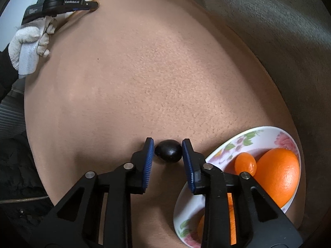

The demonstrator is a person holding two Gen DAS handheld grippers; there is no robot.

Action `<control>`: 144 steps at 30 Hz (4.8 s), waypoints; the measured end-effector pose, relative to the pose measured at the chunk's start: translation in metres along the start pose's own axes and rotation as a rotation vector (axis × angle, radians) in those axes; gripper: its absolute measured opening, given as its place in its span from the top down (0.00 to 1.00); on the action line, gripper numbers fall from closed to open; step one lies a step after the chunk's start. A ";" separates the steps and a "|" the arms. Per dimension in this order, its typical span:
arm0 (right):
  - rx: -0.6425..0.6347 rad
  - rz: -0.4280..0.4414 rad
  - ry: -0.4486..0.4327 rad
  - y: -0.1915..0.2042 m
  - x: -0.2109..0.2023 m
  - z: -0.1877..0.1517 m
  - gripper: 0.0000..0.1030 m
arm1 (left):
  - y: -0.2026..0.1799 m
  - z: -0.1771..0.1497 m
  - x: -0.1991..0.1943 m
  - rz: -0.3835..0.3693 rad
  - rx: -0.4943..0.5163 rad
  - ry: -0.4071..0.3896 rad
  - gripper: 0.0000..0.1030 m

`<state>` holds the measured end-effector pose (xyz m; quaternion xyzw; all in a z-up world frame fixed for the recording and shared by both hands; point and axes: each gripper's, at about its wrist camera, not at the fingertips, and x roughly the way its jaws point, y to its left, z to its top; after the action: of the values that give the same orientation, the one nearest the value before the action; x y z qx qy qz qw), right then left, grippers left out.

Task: Organize fruits
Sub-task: 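Close the left gripper on the small brown fruit while the right grips the dark grape, then carry the brown fruit with the left gripper while the right carries the grape to the plate, then open both grippers to drop the fruits onto the plate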

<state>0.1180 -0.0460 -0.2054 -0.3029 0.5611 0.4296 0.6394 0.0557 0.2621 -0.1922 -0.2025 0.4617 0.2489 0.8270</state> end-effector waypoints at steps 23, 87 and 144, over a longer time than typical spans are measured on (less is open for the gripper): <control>0.073 0.067 -0.136 -0.001 -0.035 -0.005 0.74 | -0.013 -0.003 -0.015 -0.061 0.025 -0.005 0.79; 0.611 -0.031 -0.462 -0.091 -0.127 -0.149 0.74 | -0.280 -0.096 -0.120 -0.459 0.562 0.023 0.79; 0.690 -0.015 -0.480 -0.139 -0.110 -0.149 0.56 | -0.333 -0.140 -0.104 -0.510 0.679 0.156 0.78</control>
<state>0.1732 -0.2611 -0.1385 0.0336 0.5050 0.2699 0.8191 0.1159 -0.1049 -0.1361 -0.0445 0.5137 -0.1456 0.8444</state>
